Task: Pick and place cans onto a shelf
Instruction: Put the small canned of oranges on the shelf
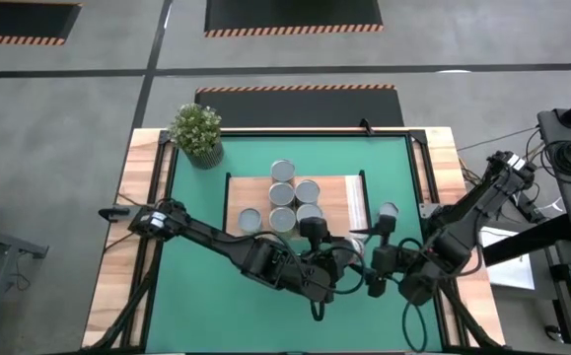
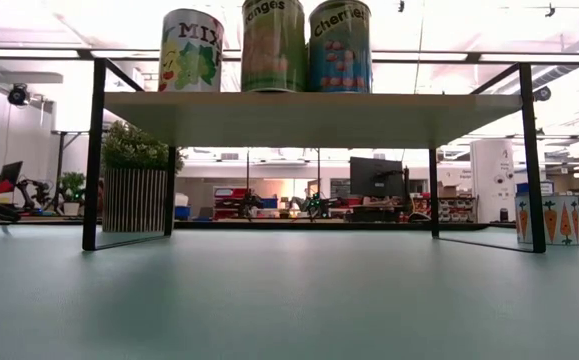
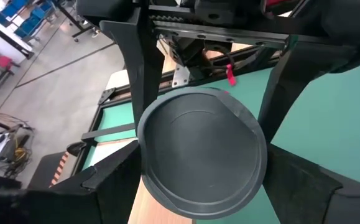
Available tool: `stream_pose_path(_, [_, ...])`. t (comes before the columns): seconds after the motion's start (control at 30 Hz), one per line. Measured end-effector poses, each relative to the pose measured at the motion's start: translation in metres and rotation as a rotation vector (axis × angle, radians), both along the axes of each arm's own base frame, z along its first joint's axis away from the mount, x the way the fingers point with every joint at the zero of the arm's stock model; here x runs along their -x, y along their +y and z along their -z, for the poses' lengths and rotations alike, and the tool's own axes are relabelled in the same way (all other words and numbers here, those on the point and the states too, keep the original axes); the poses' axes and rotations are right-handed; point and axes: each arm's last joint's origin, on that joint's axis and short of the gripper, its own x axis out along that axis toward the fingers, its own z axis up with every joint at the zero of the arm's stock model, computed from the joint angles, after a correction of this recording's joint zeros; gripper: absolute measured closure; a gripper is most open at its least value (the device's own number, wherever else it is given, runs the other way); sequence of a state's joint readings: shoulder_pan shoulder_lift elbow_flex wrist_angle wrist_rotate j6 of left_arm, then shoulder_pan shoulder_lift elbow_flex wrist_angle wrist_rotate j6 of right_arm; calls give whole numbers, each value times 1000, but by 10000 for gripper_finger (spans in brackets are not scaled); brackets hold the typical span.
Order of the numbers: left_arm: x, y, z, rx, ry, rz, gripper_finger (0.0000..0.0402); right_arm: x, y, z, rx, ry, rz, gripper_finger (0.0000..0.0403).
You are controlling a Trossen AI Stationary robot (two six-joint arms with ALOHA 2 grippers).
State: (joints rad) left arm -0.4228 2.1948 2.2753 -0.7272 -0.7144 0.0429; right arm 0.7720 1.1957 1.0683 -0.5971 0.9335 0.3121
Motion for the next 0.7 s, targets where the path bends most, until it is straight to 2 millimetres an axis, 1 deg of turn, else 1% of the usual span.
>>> stream_pose_path(0.1, [0,0,0,-2,3,0,122,-1,0,0,14,5,-12,38])
stream_pose_path(0.17, [0,0,0,-4,1,-4,122,-1,1,0,17,5,-13,46])
stream_pose_path(0.23, [0,0,0,-5,1,-8,122,-1,1,0,18,6,-14,62])
stream_pose_path(0.4, [0,0,0,-4,0,-9,122,-1,1,0,19,16,-37,117])
stream_pose_path(0.43, [0,0,0,-4,0,-9,122,-1,1,0,20,17,-37,122])
stream_pose_path(0.63, [0,0,0,-4,0,-9,106,-1,1,0,25,19,-40,121])
stream_pose_path(0.7, [0,0,0,-3,0,-7,101,-1,1,0,31,22,-43,109])
